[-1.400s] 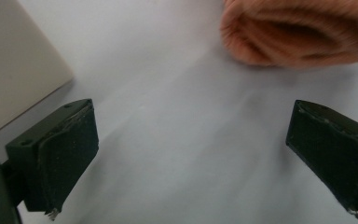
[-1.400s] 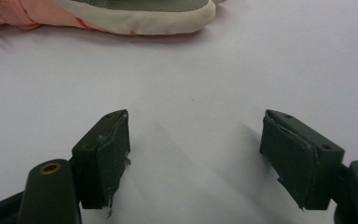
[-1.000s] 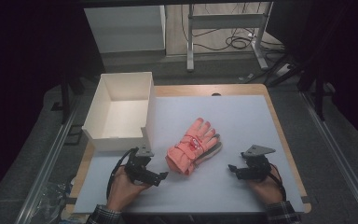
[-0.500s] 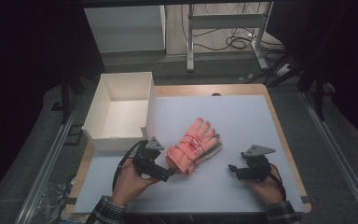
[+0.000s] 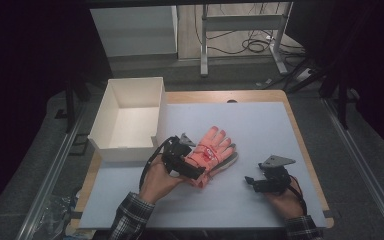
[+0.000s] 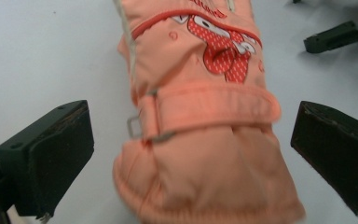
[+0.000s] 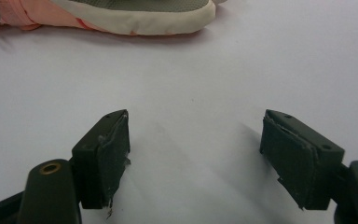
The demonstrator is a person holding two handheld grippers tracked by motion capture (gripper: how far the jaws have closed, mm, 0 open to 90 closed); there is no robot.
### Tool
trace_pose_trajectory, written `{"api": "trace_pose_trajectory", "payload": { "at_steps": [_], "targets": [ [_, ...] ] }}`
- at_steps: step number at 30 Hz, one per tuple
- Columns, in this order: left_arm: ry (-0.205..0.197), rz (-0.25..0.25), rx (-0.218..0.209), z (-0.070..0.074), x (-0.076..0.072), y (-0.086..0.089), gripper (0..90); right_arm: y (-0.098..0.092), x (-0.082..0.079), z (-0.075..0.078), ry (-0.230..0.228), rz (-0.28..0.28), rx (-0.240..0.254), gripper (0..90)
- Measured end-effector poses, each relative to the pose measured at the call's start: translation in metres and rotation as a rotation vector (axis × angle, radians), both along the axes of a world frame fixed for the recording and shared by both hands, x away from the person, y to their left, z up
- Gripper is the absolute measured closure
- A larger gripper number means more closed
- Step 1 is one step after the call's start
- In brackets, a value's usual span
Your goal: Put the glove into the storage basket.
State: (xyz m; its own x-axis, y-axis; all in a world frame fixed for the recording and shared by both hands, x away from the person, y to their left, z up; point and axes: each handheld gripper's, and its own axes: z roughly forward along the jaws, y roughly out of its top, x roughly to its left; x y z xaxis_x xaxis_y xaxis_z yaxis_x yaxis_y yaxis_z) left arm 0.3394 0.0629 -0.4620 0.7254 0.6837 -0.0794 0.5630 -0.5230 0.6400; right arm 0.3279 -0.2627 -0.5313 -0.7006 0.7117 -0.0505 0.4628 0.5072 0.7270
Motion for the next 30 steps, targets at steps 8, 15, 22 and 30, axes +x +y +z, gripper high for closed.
{"api": "trace_pose_trajectory", "payload": {
  "at_steps": [8, 15, 22, 30],
  "targets": [
    [0.014, -0.002, 0.036, -0.012, 0.016, -0.025, 0.0, 0.0, 0.0, 0.0, 0.001, 0.0, 0.001, 24.4],
    [0.047, 0.004, 0.096, -0.029, 0.026, -0.041, 0.0, 0.0, 0.0, 0.0, 0.001, 0.0, 0.001, 24.4],
    [0.083, 0.008, 0.119, -0.044, 0.031, -0.045, 0.0, 0.0, 0.0, 0.0, 0.001, 0.0, 0.001, 24.4],
    [0.096, -0.013, 0.17, -0.057, 0.029, -0.054, 0.0, 0.0, 0.0, 0.0, 0.001, 0.0, 0.001, 24.4]
  ]
}}
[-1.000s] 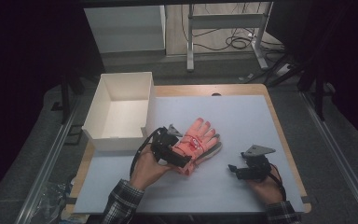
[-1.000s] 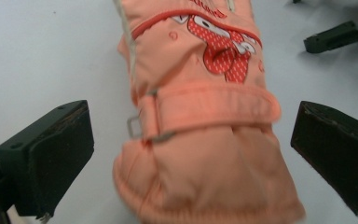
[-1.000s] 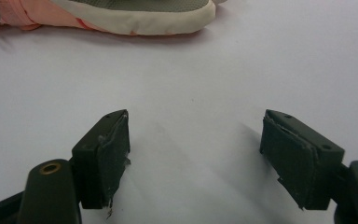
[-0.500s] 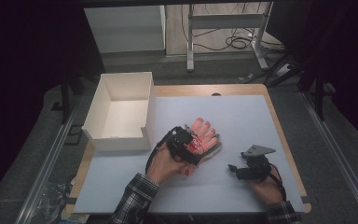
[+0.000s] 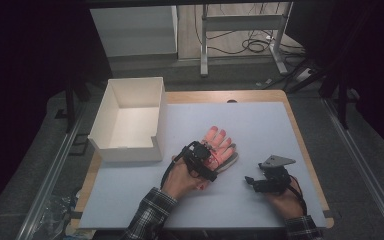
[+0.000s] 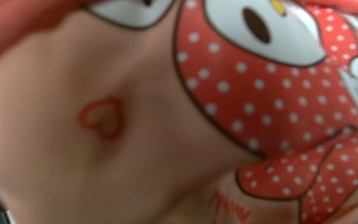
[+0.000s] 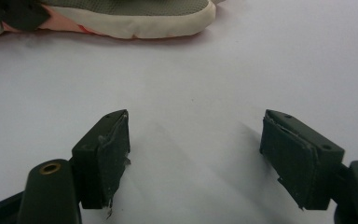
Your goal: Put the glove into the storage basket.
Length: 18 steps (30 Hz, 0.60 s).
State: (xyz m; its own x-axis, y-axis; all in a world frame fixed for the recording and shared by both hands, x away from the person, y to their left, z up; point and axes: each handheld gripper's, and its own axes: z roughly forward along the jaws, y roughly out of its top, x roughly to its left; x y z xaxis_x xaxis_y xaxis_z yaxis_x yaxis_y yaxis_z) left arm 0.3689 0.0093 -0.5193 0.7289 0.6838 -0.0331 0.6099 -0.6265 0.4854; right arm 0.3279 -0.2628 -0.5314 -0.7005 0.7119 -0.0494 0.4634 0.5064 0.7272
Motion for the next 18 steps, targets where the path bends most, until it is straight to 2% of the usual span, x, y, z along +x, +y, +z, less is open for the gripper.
{"api": "trace_pose_trajectory", "payload": {
  "at_steps": [3, 6, 12, 18],
  "targets": [
    [0.031, 0.0, 0.004, -0.004, 0.002, -0.001, 1.5, 0.0, 0.0, 0.0, 0.0, 0.0, 0.0, 24.4],
    [0.025, -0.007, 0.011, -0.002, 0.0, -0.002, 5.7, 0.0, 0.0, 0.0, 0.0, 0.0, 0.0, 24.4],
    [0.02, -0.014, -0.007, 0.003, -0.005, -0.001, 24.0, 0.0, 0.0, 0.0, 0.0, 0.0, 0.0, 24.4],
    [0.007, -0.058, -0.038, 0.005, -0.009, 0.003, 41.6, 0.0, 0.0, 0.0, 0.0, 0.0, 0.0, 24.4]
  ]
}}
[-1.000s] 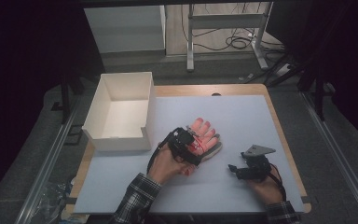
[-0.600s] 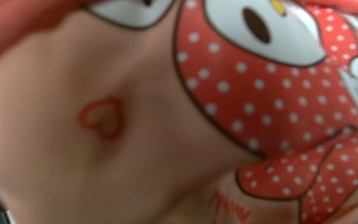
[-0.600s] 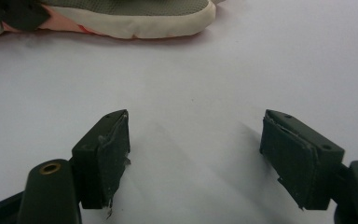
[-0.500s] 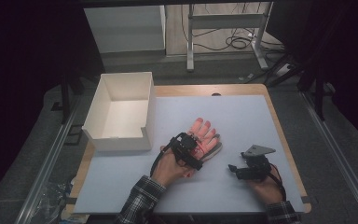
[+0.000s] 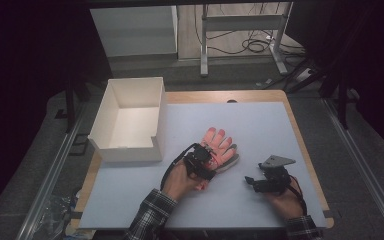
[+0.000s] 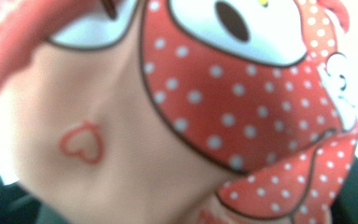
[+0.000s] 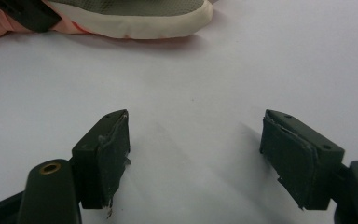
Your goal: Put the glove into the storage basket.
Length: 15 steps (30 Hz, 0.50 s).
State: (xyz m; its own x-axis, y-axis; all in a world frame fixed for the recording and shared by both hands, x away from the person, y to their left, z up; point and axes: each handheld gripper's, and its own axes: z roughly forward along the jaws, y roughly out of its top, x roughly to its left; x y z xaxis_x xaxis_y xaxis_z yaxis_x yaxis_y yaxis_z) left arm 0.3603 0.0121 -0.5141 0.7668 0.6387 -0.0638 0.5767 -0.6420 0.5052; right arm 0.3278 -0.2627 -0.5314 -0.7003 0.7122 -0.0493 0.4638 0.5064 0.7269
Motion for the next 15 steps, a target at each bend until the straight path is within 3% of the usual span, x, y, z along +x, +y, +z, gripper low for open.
{"api": "trace_pose_trajectory", "payload": {
  "at_steps": [9, 12, 15],
  "targets": [
    [0.027, -0.033, -0.064, 0.0042, 0.0034, 0.0089, 50.7, -0.0001, 0.0, 0.0, 0.0, 0.0, 0.001, 24.4],
    [0.034, -0.028, -0.067, 0.0062, 0.0044, 0.0092, 51.1, 0.0, 0.0, 0.0, 0.0, 0.0, 0.001, 24.4],
    [0.016, -0.03, -0.061, 0.0094, 0.0041, 0.0084, 51.1, 0.0, -0.0001, 0.0001, 0.002, -0.001, 0.001, 24.4]
  ]
}}
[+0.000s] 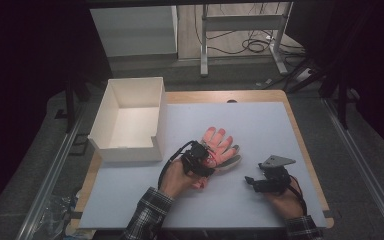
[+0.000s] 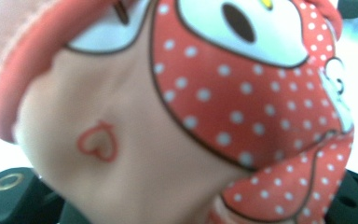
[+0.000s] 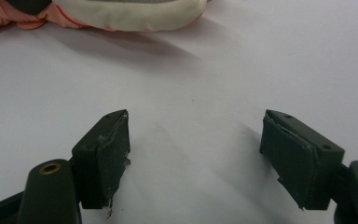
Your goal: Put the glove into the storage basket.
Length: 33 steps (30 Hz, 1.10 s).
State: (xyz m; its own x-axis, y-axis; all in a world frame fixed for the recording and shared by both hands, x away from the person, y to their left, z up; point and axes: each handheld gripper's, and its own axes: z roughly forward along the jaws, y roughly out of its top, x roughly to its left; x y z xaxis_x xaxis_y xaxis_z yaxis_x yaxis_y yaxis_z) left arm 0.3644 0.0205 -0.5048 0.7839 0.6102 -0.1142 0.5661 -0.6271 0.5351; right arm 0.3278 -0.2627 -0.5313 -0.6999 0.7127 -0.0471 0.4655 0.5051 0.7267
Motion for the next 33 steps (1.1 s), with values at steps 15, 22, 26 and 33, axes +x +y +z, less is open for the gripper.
{"api": "trace_pose_trajectory", "payload": {
  "at_steps": [15, 22, 26, 33],
  "targets": [
    [-0.028, 0.035, -0.004, 0.043, 0.016, 0.005, 50.7, 0.0, 0.0, 0.0, -0.003, 0.001, 0.0, 24.4],
    [-0.036, 0.064, 0.01, 0.066, 0.025, 0.011, 50.5, 0.0, 0.0, 0.0, -0.004, 0.003, 0.0, 24.4],
    [-0.037, 0.081, 0.01, 0.078, 0.032, 0.018, 50.3, 0.0, 0.0, 0.0, -0.004, 0.003, 0.003, 24.4],
    [-0.028, 0.104, 0.011, 0.094, 0.041, 0.03, 50.3, 0.0, 0.0, 0.0, -0.004, 0.003, 0.003, 24.4]
  ]
}}
